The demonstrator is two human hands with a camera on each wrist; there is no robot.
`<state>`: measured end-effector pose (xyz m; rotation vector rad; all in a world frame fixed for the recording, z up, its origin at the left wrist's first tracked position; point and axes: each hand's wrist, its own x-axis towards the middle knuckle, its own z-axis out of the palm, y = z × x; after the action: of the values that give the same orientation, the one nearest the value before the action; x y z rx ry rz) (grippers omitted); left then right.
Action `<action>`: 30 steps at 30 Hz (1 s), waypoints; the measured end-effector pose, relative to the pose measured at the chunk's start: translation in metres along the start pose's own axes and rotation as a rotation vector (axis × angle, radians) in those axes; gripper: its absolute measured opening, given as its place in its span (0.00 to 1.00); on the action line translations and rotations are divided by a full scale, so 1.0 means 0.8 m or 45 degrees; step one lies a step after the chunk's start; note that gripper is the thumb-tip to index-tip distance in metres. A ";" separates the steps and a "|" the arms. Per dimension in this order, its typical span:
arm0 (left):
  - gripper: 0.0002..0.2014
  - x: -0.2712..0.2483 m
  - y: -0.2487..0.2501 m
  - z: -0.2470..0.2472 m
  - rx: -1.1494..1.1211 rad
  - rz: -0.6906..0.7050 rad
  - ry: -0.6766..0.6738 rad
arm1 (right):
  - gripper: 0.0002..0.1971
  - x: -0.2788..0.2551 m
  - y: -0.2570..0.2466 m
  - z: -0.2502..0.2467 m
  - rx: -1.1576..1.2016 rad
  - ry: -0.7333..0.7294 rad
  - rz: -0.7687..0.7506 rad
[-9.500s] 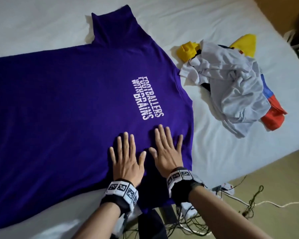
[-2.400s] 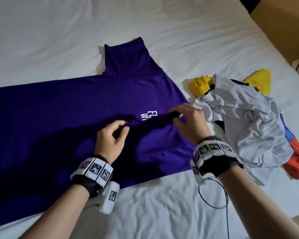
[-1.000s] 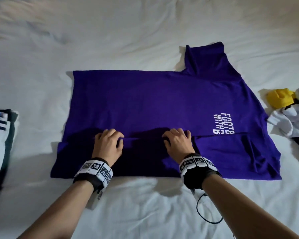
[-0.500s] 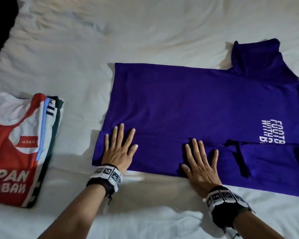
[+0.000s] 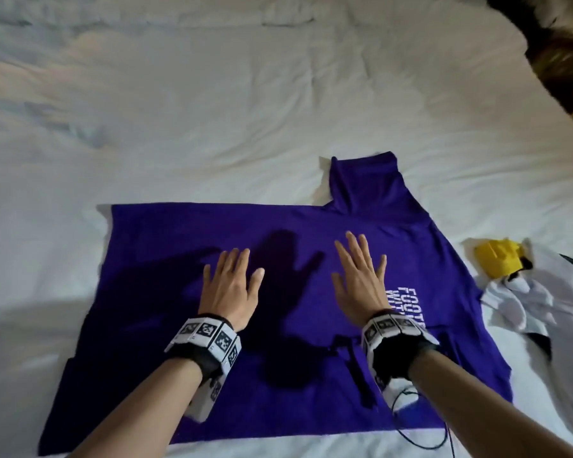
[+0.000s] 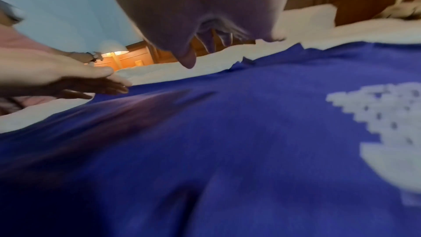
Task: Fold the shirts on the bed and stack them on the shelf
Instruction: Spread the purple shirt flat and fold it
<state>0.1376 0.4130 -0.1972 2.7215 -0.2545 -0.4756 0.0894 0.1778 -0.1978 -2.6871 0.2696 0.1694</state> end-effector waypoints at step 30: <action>0.08 0.157 0.118 -0.006 0.012 0.182 0.319 | 0.11 0.220 0.127 -0.158 -0.433 0.260 -0.143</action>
<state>0.2450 0.2986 -0.1932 2.7122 -0.3801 -0.0918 0.2486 0.0044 -0.1543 -3.0526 0.1614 -0.1039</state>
